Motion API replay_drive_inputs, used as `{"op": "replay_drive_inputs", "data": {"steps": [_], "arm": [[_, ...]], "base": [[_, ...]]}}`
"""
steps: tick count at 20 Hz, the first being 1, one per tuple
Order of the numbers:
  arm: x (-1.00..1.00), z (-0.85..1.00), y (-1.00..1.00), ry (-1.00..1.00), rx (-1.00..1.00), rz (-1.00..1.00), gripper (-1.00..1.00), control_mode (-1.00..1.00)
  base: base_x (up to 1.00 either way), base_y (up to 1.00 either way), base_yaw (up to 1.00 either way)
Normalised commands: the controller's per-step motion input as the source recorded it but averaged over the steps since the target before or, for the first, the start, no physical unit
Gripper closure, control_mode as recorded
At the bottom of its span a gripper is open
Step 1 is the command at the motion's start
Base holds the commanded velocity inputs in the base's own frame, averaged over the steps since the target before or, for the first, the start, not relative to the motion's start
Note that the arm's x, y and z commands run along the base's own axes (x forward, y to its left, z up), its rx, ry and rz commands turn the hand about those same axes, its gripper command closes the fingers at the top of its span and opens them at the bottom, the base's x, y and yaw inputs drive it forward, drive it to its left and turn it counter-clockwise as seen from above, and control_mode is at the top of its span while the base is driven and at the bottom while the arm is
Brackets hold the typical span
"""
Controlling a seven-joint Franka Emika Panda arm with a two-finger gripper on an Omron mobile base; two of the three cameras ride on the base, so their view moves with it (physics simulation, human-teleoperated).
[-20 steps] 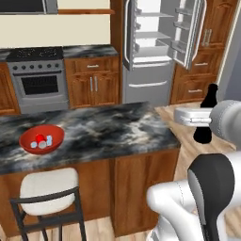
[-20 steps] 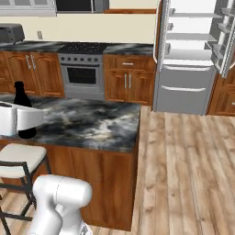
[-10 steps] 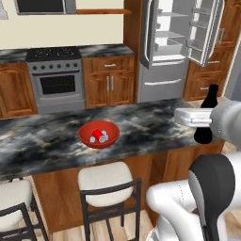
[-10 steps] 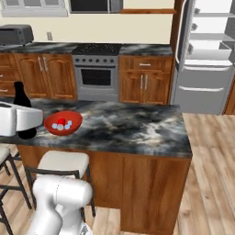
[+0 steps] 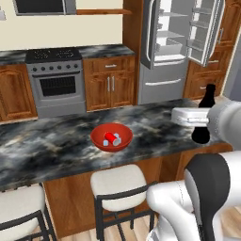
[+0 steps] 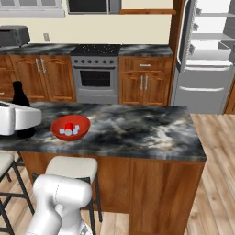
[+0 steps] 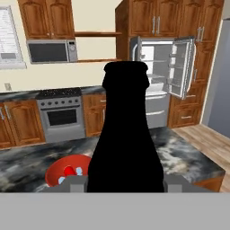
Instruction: Open the fridge, grab two sodas, and place both sodas inside the bowl with ice on the dining counter.
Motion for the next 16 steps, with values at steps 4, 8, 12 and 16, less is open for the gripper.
{"op": "replay_drive_inputs", "data": {"steps": [4, 8, 12, 16], "arm": [[0.75, -0.02, 0.0, 0.15, 0.0, 0.0, 1.0, -1.0], [1.0, -0.22, 0.0, 0.4, 0.0, 0.13, 1.0, -1.0], [1.0, -0.38, 0.04, 0.4, -0.01, 0.2, 1.0, -1.0], [0.89, -0.48, 0.32, 0.28, -0.08, 0.24, 1.0, -1.0]], "base": [[0.25, 0.03, -0.01], [0.0, 0.0, 0.0], [0.0, 0.0, 0.0], [0.0, 0.0, 0.0]]}}
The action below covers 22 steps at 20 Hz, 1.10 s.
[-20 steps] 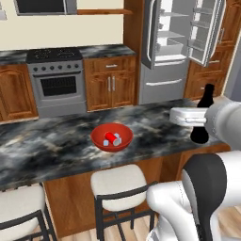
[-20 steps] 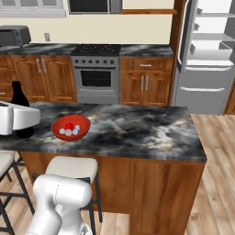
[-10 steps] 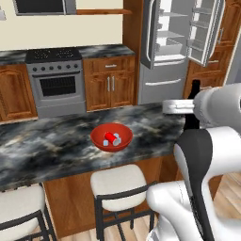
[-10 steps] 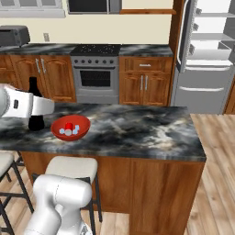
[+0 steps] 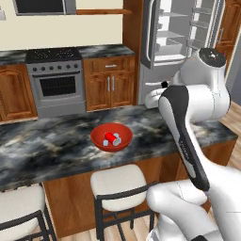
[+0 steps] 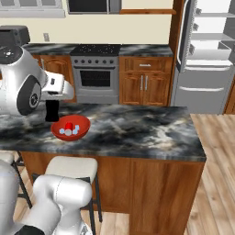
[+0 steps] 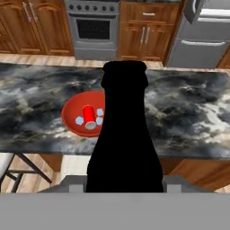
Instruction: Open the fridge, grab two sodas, and place both sodas inside the bowl with ice on the dining counter.
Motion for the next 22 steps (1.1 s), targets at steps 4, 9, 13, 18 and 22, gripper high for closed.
{"op": "replay_drive_inputs", "data": {"steps": [4, 9, 13, 18, 22], "arm": [[0.5, -0.48, 0.56, 0.2, -0.13, 0.28, 1.0, -1.0], [0.41, -0.56, 0.57, 0.26, -0.1, 0.18, 1.0, -1.0], [0.47, -0.58, 0.23, 0.26, -0.06, 0.02, 1.0, -1.0], [0.68, -0.19, 0.06, 0.19, -0.07, 0.0, 1.0, -1.0], [0.75, -0.24, 0.0, 0.19, -0.03, 0.13, 1.0, -1.0]], "base": [[0.0, 0.0, 0.0], [0.0, 0.0, 0.0], [0.0, 0.0, 0.0], [0.0, 0.0, 0.0], [0.0, 0.0, 0.0]]}}
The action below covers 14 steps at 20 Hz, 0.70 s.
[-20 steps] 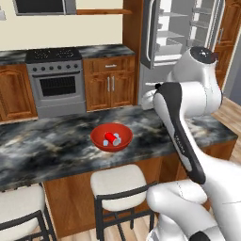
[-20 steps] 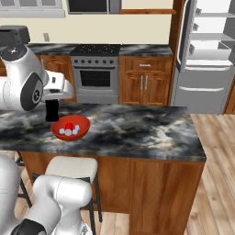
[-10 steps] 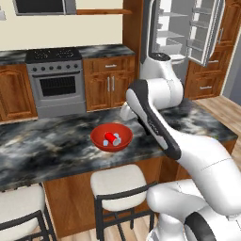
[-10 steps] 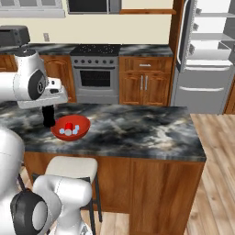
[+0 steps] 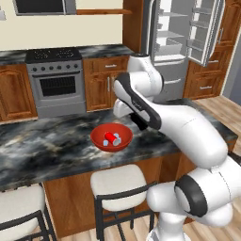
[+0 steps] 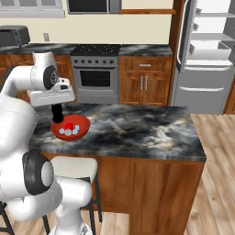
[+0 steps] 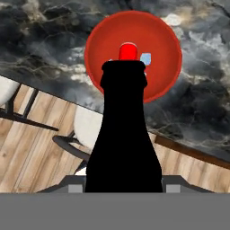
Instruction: Open the fridge, grab two sodas, and place both sodas inside the bowl with ice on the dining counter.
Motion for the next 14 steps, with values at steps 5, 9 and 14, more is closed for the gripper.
{"op": "replay_drive_inputs", "data": {"steps": [5, 9, 14], "arm": [[0.52, -0.32, 0.04, 0.14, 0.0, 0.17, 1.0, -1.0], [0.43, -0.36, 0.24, 0.15, 0.0, 0.12, 1.0, -1.0], [0.39, -0.42, 0.29, 0.15, -0.02, 0.09, 1.0, -1.0]], "base": [[0.0, 0.0, 0.0], [0.0, 0.0, 0.0], [0.0, 0.0, 0.0]]}}
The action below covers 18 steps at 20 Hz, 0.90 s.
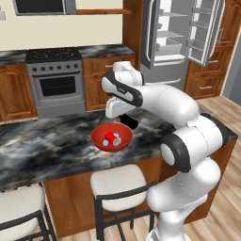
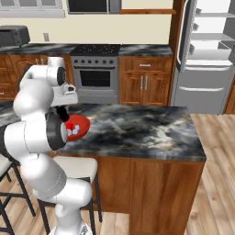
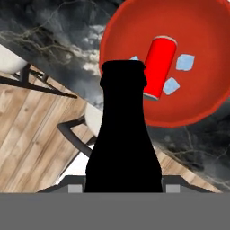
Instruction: Open the fridge, grab two sodas, and place both sodas inside the bowl with ice on the dining counter.
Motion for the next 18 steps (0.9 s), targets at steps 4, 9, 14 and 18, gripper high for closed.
{"op": "replay_drive_inputs", "data": {"steps": [4, 9, 14, 18], "arm": [[0.07, -0.41, 0.08, 0.08, -0.02, 0.06, 1.0, -1.0], [0.03, -0.33, 0.0, 0.01, -0.01, 0.04, 1.0, -1.0], [0.07, -0.3, 0.0, 0.0, 0.0, 0.02, 1.0, -1.0], [0.22, -0.3, 0.0, 0.0, 0.0, 0.03, 1.0, -1.0]], "base": [[0.0, 0.0, 0.0], [0.0, 0.0, 0.0], [0.0, 0.0, 0.0], [0.0, 0.0, 0.0]]}}
